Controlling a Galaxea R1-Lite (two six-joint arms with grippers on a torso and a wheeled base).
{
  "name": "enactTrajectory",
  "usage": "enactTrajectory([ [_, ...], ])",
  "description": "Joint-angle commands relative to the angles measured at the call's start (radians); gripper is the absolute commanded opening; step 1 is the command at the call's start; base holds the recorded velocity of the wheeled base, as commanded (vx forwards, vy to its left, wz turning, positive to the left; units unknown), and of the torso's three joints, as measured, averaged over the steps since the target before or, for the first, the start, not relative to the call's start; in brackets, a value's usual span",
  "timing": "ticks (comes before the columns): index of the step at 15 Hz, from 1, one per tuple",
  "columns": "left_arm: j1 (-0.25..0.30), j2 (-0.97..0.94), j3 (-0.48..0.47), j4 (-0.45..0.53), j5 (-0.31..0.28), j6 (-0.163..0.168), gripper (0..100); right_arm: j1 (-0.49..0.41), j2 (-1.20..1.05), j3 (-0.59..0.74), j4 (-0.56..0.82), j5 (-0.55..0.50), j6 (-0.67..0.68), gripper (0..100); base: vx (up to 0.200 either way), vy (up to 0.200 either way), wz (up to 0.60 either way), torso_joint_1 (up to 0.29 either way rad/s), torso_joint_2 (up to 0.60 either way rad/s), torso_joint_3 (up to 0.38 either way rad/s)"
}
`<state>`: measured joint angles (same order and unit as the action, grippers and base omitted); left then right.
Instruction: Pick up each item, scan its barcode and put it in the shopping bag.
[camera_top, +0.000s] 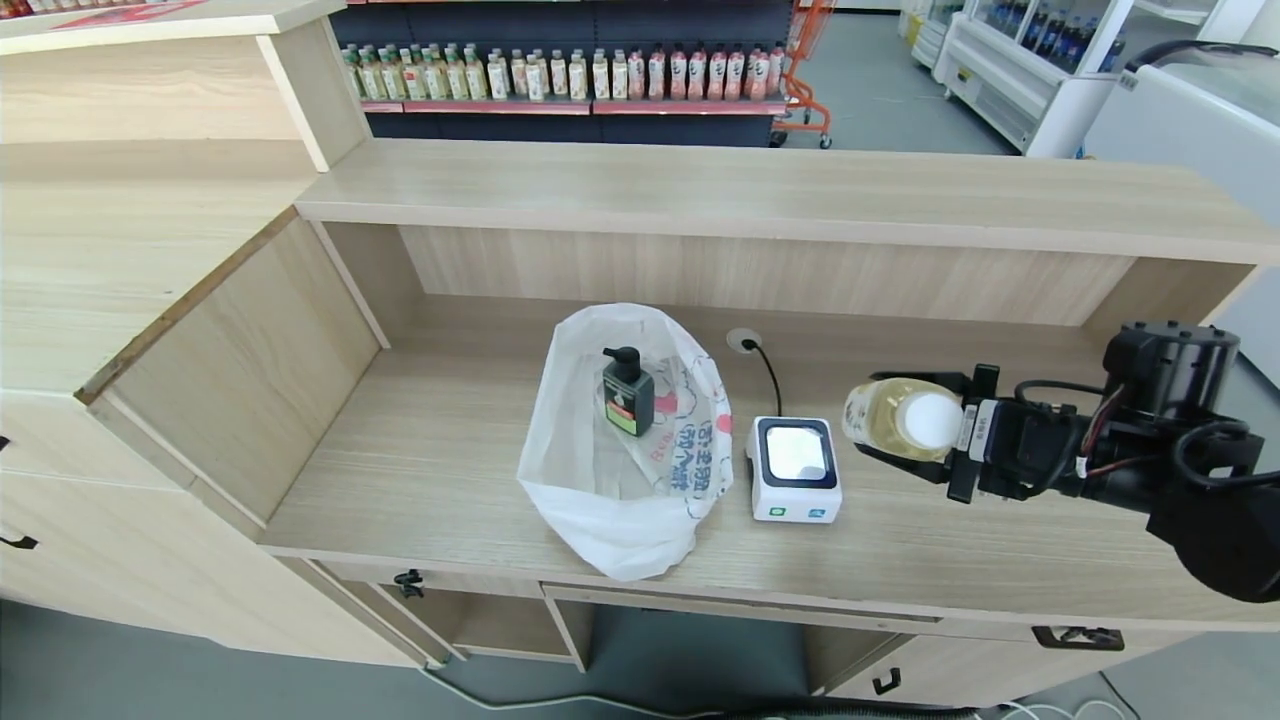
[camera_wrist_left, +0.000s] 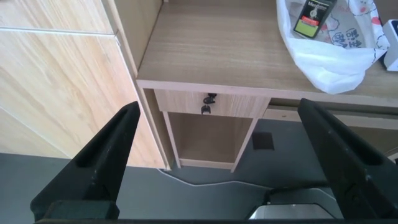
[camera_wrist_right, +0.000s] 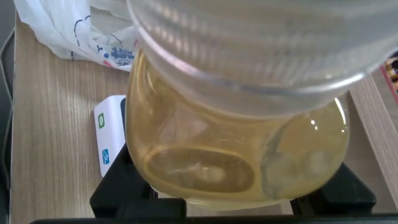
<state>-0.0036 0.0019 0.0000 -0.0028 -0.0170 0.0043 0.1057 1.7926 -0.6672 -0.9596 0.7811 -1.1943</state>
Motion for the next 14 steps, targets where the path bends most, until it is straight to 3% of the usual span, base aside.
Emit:
enactTrajectory([
  [1,0.001,0.000,0.000,0.000,0.000,0.000,100,-0.012,0.021,-0.008,-0.001,0.010,-0.002,0,0.000,0.000,0.00,0.000,0.00,0.000],
  [14,0.001,0.000,0.000,0.000,0.000,-0.001,100,-0.005,0.148,-0.072,-0.002,0.038,-0.022,0,0.000,0.000,0.00,0.000,0.00,0.000],
])
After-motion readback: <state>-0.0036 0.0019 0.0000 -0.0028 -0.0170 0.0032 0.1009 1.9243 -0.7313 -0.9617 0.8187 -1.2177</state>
